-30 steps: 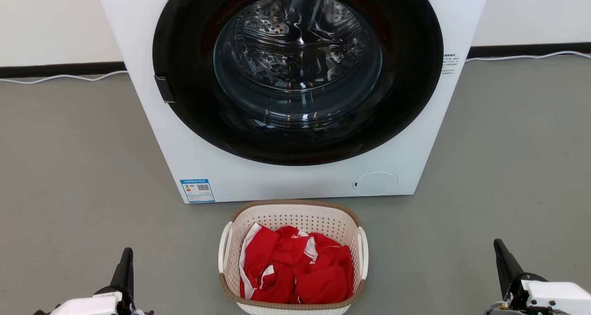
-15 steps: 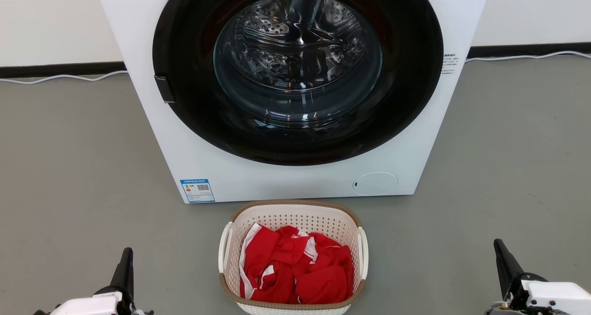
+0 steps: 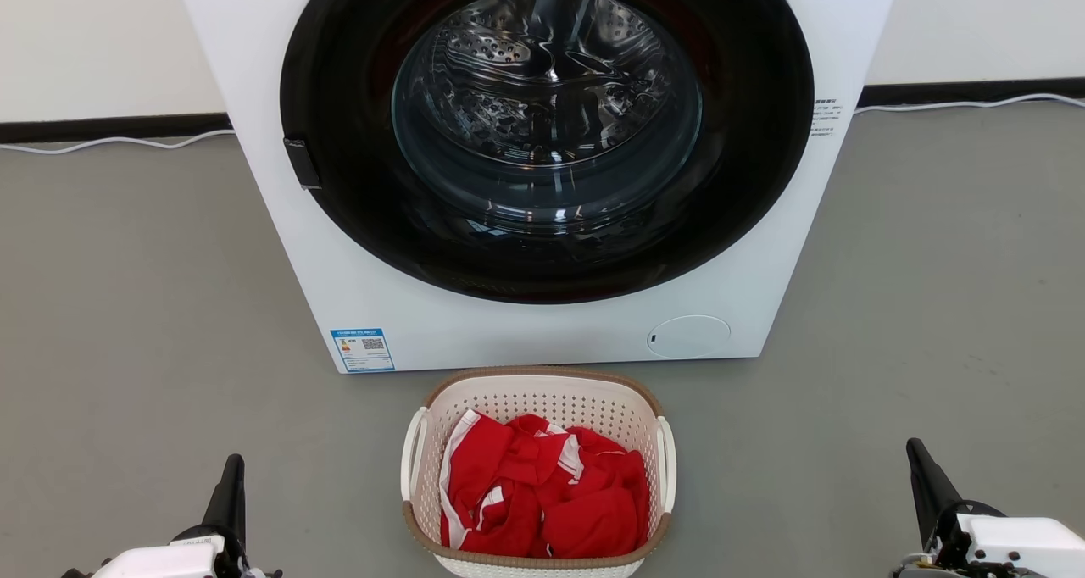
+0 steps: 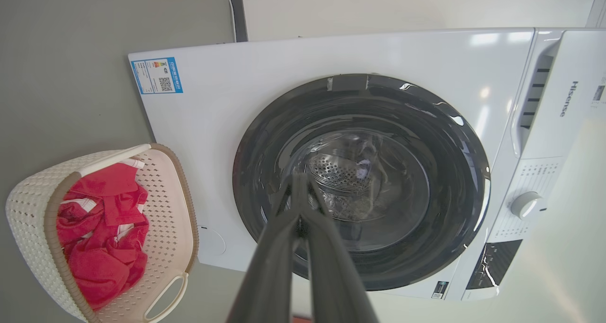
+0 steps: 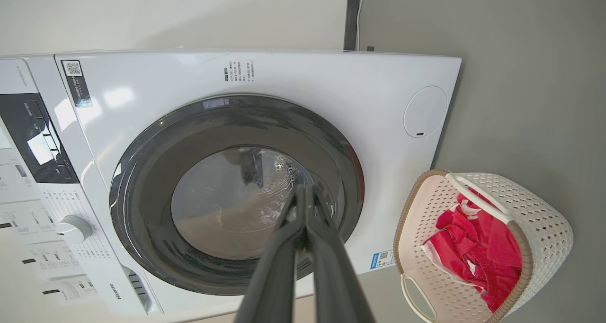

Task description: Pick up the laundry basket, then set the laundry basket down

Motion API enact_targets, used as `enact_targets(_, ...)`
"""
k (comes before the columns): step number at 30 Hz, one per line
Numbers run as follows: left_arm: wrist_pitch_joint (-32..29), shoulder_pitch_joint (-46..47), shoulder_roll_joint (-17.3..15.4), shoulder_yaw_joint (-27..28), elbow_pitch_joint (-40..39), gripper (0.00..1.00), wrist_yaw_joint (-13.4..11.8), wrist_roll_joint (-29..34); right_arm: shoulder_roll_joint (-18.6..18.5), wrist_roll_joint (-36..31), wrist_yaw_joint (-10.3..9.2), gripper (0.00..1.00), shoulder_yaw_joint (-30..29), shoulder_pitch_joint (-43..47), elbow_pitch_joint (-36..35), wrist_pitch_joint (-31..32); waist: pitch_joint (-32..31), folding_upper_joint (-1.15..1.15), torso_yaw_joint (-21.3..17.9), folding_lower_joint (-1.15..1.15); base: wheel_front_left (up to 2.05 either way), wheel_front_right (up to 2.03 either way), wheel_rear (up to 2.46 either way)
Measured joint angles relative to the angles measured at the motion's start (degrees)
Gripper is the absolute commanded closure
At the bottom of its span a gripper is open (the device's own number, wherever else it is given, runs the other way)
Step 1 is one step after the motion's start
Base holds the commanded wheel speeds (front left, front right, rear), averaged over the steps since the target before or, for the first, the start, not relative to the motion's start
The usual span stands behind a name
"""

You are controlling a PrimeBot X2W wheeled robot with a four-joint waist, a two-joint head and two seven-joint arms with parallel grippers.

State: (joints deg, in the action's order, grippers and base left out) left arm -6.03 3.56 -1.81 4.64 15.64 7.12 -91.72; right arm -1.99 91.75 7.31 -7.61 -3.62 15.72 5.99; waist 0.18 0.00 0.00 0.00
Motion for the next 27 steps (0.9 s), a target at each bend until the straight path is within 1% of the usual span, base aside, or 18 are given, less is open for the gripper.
enact_targets(27, 0.0, 0.0, 0.0, 0.0, 0.0, 1.0, 0.0, 0.0, 0.0, 0.0, 0.0, 1.0, 0.0, 0.0, 0.0, 0.0, 0.0, 0.0, 0.0, 0.0, 0.0, 0.0, 0.0)
